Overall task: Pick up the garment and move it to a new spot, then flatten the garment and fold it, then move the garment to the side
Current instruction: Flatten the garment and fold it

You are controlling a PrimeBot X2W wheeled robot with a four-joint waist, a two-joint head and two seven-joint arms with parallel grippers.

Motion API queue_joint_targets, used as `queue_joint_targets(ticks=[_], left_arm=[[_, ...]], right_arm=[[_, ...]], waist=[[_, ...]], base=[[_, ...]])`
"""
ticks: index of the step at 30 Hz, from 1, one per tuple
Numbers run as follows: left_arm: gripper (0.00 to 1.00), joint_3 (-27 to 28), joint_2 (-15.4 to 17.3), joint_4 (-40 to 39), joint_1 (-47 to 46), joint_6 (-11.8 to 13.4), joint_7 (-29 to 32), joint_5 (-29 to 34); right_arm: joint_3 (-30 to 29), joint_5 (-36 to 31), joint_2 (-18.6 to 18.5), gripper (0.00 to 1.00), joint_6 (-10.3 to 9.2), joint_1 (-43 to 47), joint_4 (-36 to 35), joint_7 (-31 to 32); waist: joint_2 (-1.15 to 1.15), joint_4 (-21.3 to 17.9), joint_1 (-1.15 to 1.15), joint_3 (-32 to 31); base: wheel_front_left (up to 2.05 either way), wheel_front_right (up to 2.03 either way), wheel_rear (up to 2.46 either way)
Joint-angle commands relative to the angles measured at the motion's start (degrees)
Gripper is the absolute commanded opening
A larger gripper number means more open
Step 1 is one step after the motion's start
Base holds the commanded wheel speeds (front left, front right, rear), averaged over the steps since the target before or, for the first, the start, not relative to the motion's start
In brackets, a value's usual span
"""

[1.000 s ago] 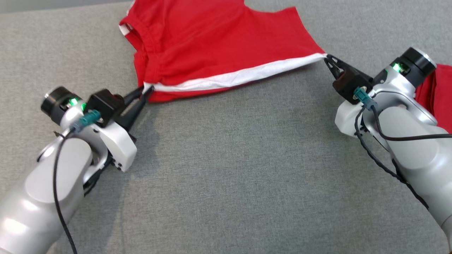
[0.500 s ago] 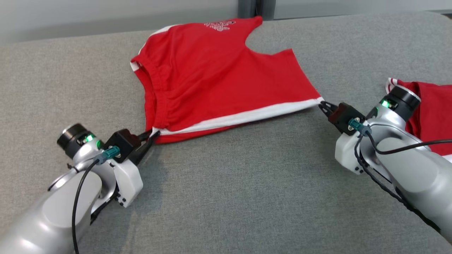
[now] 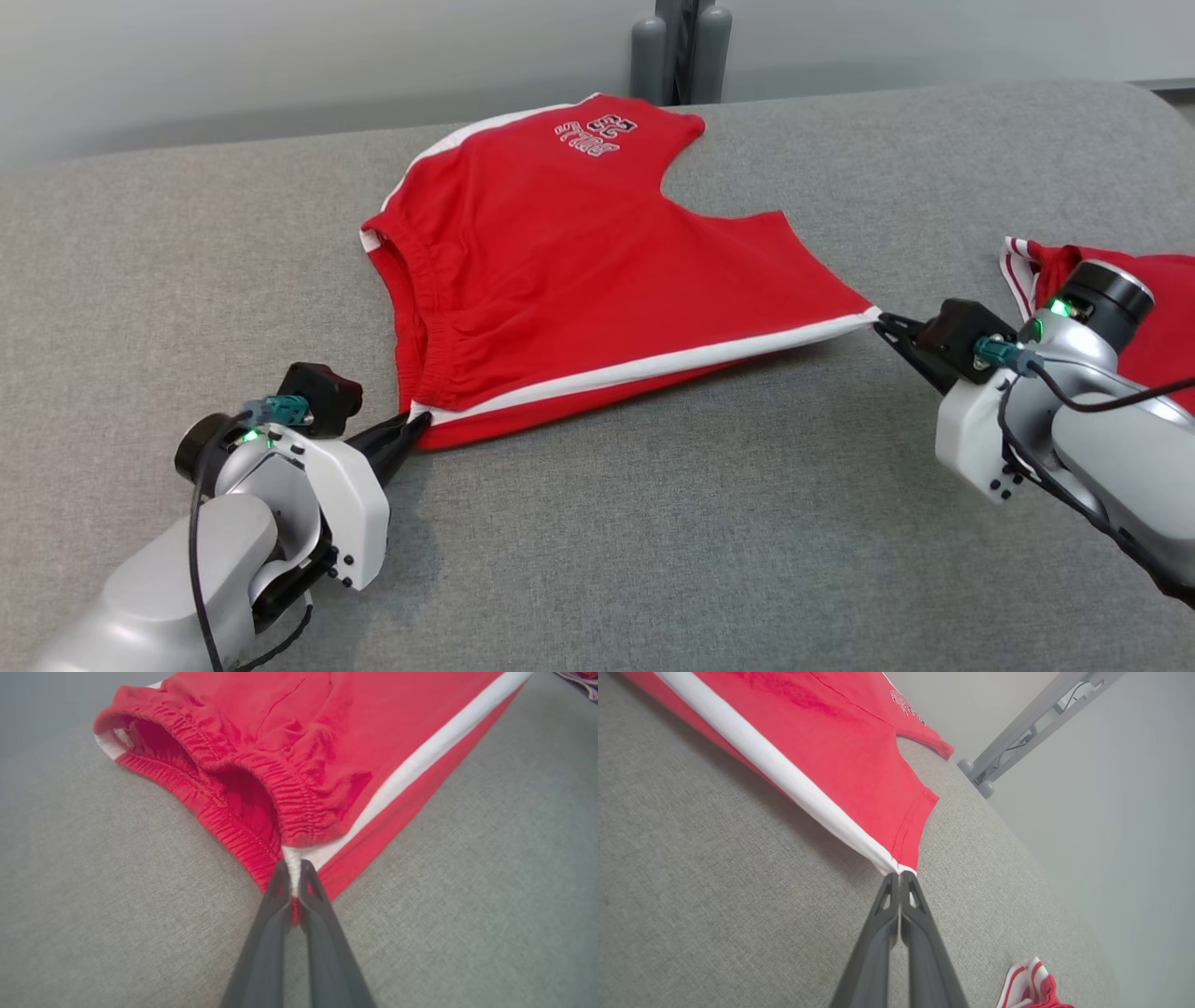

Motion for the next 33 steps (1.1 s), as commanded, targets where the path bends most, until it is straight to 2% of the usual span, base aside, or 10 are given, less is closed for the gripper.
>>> queue_joint_targets(ticks=[1, 7, 14, 21, 29, 33], left_arm=[[0.00, 0.41, 0.94, -0.25, 0.97, 0.03, 0.96, -2.09], [0.00, -0.76, 3.29, -6.47, 2.93, 0.03, 6.98, -10.76], [0.00, -4.48, 8.74, -14.74, 4.28, 0.02, 10.87, -14.85], [0.00, -6.86, 13.64, -21.45, 6.05, 0.02, 12.33, -16.93], [0.00, -7.80, 16.45, -25.06, 8.53, 0.22, 11.83, -16.11], [0.00, -7.97, 17.72, -27.12, 10.39, 0.86, 11.93, -16.47]], right_arm=[[0.18, 0.58, -1.23, 0.00, -0.04, 1.13, -1.02, 0.65], [0.38, 2.10, -4.79, 0.00, -0.04, 3.64, -8.55, 3.30], [0.35, 6.58, -7.91, 0.00, -0.03, 5.86, -16.78, 8.71], [0.36, 10.97, -13.43, 0.00, -0.03, 9.24, -27.06, 17.42], [0.36, 17.19, -19.90, 0.00, -0.03, 13.53, -38.84, 27.36], [0.34, 19.65, -22.18, 0.00, -0.03, 15.23, -43.08, 30.19]], waist=[[0.00, 0.08, 0.00, -0.58], [0.00, 0.11, 0.00, -2.10], [0.00, -0.01, 0.00, -3.45], [0.00, -0.04, 0.00, -5.18], [0.00, 0.27, 0.00, -6.74], [0.00, 0.34, 0.00, -7.24]], base=[[0.00, 0.00, 0.00], [0.00, 0.00, 0.00], [0.00, 0.00, 0.00], [0.00, 0.00, 0.00], [0.00, 0.00, 0.00], [0.00, 0.00, 0.00]])
